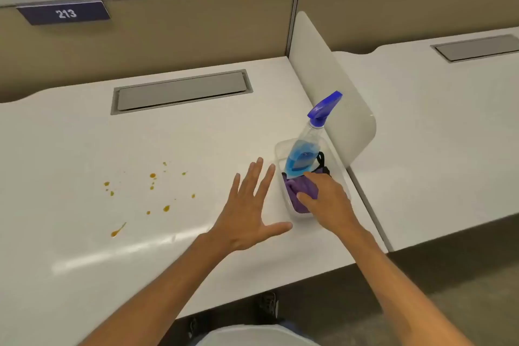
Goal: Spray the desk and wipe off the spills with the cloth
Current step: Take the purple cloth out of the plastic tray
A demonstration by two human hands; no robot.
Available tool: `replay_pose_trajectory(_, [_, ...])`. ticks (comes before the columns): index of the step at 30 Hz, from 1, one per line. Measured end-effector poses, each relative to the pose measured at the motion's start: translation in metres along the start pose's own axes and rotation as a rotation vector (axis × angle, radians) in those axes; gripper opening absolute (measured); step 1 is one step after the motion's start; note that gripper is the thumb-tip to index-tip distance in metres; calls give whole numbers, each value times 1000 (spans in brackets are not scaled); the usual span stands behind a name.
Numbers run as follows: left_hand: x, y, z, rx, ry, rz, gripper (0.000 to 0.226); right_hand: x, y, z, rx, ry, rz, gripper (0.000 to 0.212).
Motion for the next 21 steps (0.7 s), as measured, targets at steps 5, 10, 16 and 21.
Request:
replay_pose_trajectory(5, [-31, 18, -35, 59, -148, 27, 115, -17, 19, -16, -33, -159, -113, 55])
replay_pose_trajectory(10, [-47, 10, -53, 72, -208, 92, 117, -26, 19, -31, -13, -217, -101, 56])
replay_pose_trajectory(16, [-56, 3, -59, 85, -212, 74, 120, -35, 23, -40, 27, -278, -108, 68])
replay_pose_trajectory(21, [-59, -1, -62, 42, -206, 65, 117, -35, 19, -40, 83, -157, -111, 59])
Point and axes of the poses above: each hand's wrist, its own x-axis away from the middle knuckle, its own z-axis out of the back of the hand, y = z × x, the point moved 8 cm from there along -x, towards the middle knuckle, and after that the axes turned 8 degrees about -x, right-handed, at the moved point
